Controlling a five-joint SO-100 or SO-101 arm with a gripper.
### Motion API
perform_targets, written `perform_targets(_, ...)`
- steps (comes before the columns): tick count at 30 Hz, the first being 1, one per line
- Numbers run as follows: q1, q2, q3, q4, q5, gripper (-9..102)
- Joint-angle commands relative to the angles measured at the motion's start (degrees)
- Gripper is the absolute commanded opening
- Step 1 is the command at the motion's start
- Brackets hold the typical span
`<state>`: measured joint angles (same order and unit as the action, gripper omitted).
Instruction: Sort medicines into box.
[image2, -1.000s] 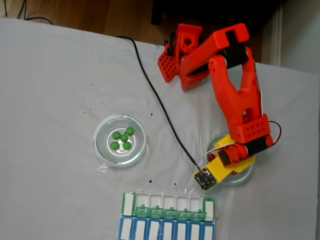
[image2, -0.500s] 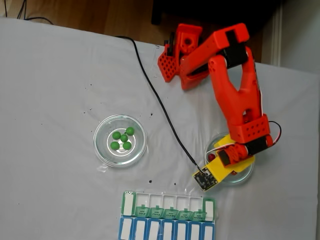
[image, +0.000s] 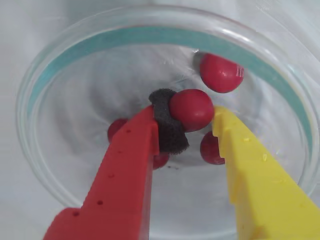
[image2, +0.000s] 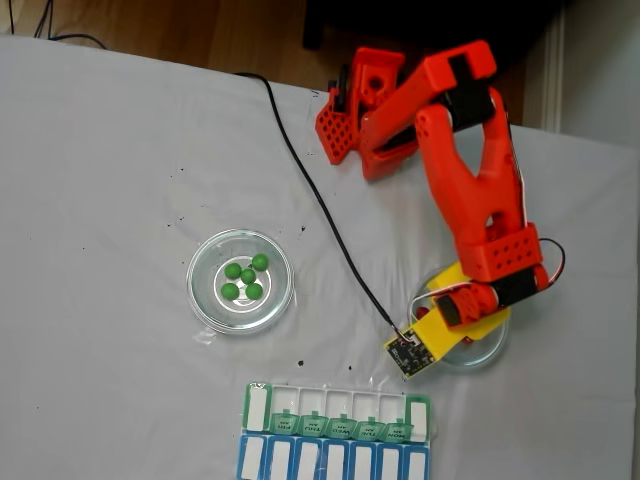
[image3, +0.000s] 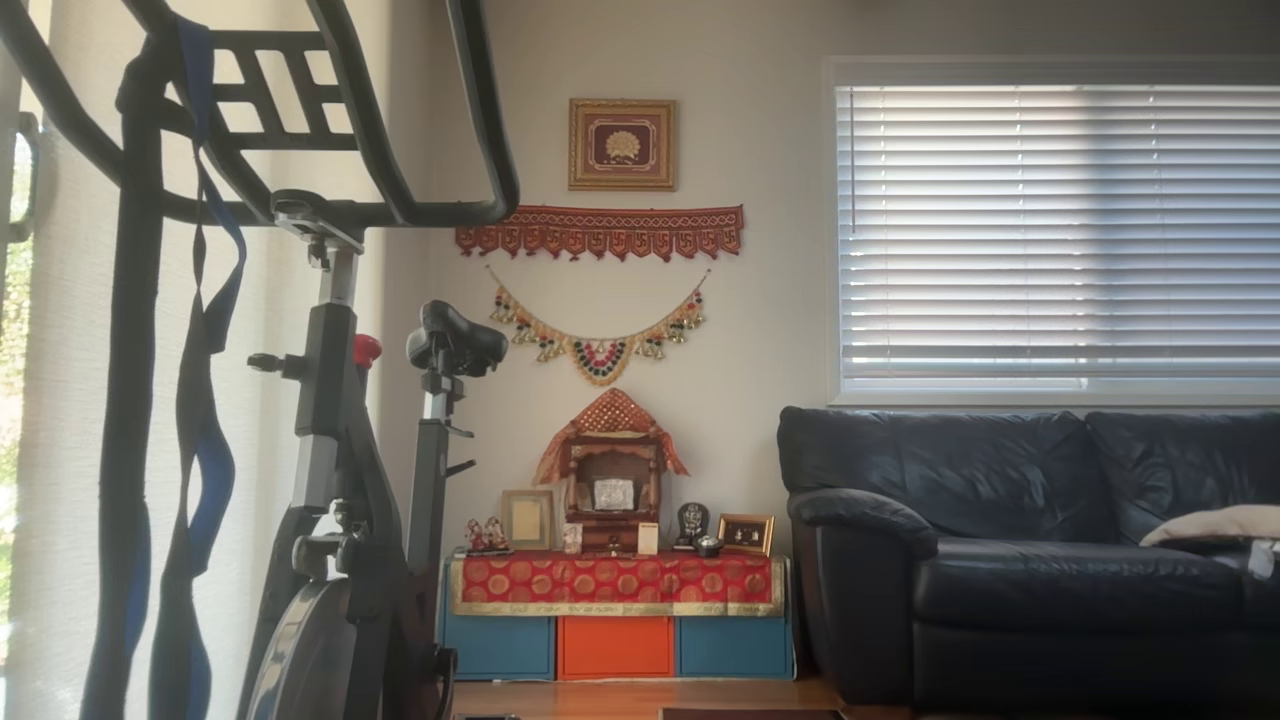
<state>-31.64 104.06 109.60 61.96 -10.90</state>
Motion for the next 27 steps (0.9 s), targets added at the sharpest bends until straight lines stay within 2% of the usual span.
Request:
perform_targets(1,0.5,7.8,-1.1,1.0,-0.3,1)
perform_targets(14,3.0,18.3,-0.5,2.8,1.5,1)
perform_targets(27,9.9,17.2,-5.6,1.8,2.8,1)
